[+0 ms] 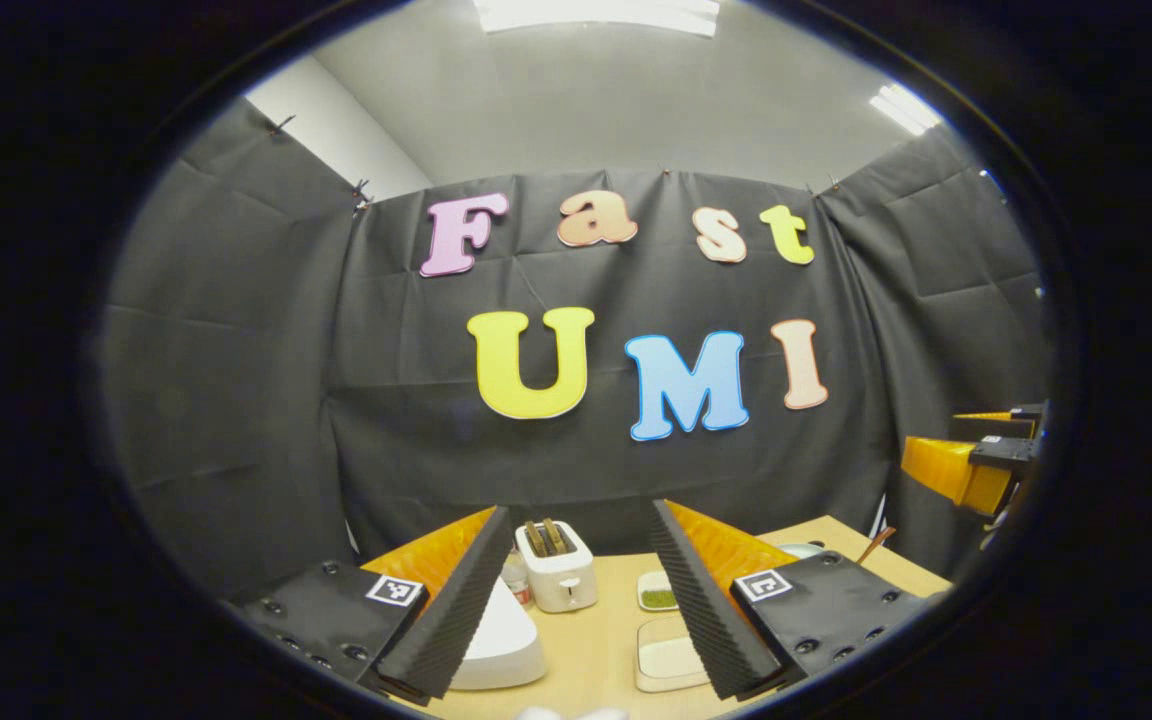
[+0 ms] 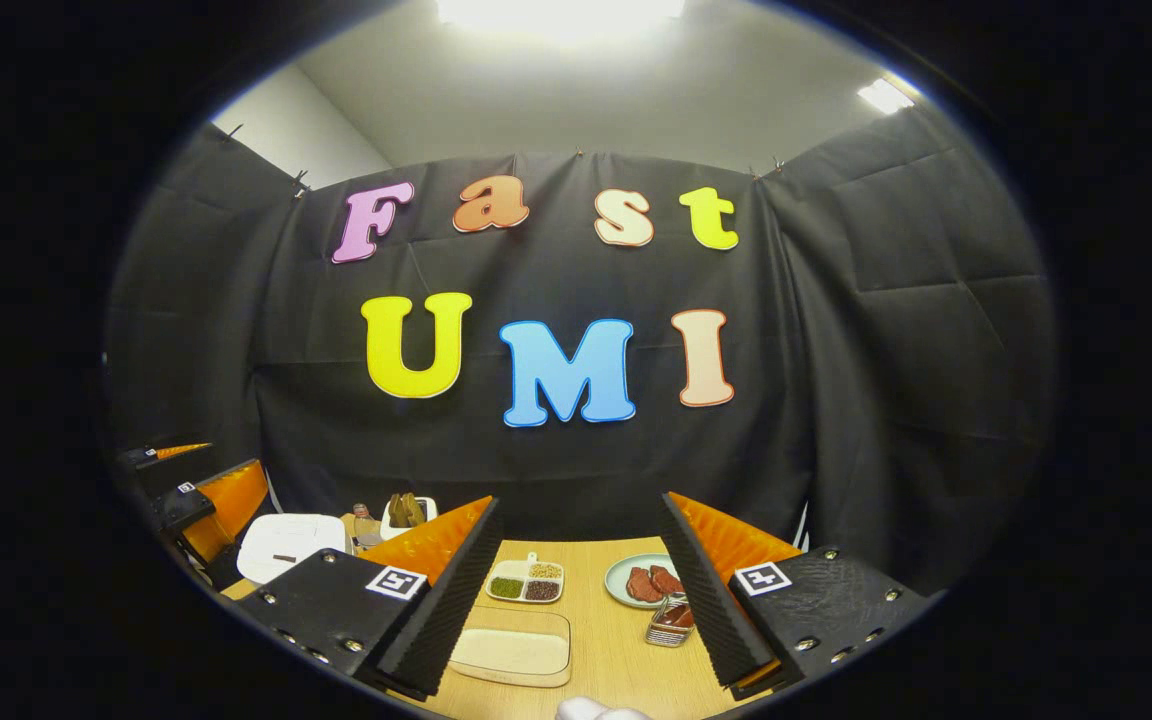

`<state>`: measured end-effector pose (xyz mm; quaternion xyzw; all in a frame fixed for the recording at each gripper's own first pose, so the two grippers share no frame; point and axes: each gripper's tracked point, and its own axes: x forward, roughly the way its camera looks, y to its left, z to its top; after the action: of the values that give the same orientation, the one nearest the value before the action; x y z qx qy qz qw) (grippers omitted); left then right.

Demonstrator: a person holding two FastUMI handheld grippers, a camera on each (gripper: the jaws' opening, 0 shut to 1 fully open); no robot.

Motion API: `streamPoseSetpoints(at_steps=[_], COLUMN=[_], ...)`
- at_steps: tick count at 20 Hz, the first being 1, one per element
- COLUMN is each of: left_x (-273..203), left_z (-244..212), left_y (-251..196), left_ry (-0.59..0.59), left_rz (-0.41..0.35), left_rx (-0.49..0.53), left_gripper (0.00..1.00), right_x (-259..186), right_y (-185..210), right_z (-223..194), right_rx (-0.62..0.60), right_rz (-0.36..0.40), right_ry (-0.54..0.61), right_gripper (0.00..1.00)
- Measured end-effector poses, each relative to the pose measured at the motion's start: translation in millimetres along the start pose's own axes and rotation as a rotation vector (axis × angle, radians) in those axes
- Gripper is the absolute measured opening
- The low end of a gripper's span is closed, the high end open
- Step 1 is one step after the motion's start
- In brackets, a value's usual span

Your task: Close the left gripper, press the button to open the rice cooker; take a wooden spoon from the chopstick holder with the right hand, scoop a spoonful of rice and pour it into the rice cooker, then put the wooden spoon back into the chopstick holder.

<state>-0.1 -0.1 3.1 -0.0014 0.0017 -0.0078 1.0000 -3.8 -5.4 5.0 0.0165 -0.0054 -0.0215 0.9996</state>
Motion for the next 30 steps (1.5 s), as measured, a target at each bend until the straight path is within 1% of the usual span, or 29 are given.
streamPoseSetpoints(at_steps=[2,5,7,10,12,14,15,19,21,23,25,28,30], left_x=[0.4,-0.4,0.8,1.6,5.5,9.3,12.2,25.5,36.6,52.9,73.2,101.1,115.5], left_z=[0.9,8.9,8.7,0.2,-7.5,-17.0,-20.6,-21.5,-27.1,-39.0,-62.3,-113.5,-148.6], left_y=[1.8,10.5,5.9,-1.6,10.3,11.9,10.1,15.5,26.6,45.6,70.0,107.0,133.0], left_ry=[-0.001,-0.03,-0.034,-0.008,0.013,0.044,0.052,0.059,0.065,0.092,0.141,0.238,0.287], left_rz=[0.002,0.033,0.016,-0.022,0.004,0.01,0.0,-0.022,0.001,0.047,0.104,0.191,0.261], left_rx=[-0.005,0.032,0.045,0.019,-0.006,-0.025,-0.032,-0.047,-0.044,-0.043,-0.043,-0.075,-0.069], left_gripper=[0.99,0.99,0.95,0.63,0.42,0.2,0.1,0.09,0.08,0.09,0.08,0.08,0.07], right_x=[-0.4,-1.8,-1.8,-0.9,-0.4,1.0,2.0,3.2,4.8,3.9,3.9,4.5,5.5], right_y=[1.6,1.8,1.8,2.3,2.9,2.4,2.8,-0.1,-0.4,-1.6,-2.7,-5.0,-8.3], right_z=[-0.9,-1.4,-2.0,-2.3,-4.2,-5.2,-5.8,-8.3,-9.2,-12.1,-14.2,-19.4,-21.4], right_rx=[-0.001,-0.004,-0.002,0.003,0.001,-0.004,-0.003,-0.016,-0.021,-0.029,-0.042,-0.07,-0.09], right_rz=[0.0,-0.003,-0.005,-0.006,-0.005,-0.007,-0.006,-0.012,-0.016,-0.016,-0.019,-0.021,-0.028], right_ry=[0.004,0.008,0.009,0.01,0.014,0.018,0.021,0.031,0.038,0.051,0.062,0.083,0.094], right_gripper=[0.96,0.96,0.96,0.96,0.96,0.96,0.96,0.96,0.96,0.96,0.96,0.96,0.96])
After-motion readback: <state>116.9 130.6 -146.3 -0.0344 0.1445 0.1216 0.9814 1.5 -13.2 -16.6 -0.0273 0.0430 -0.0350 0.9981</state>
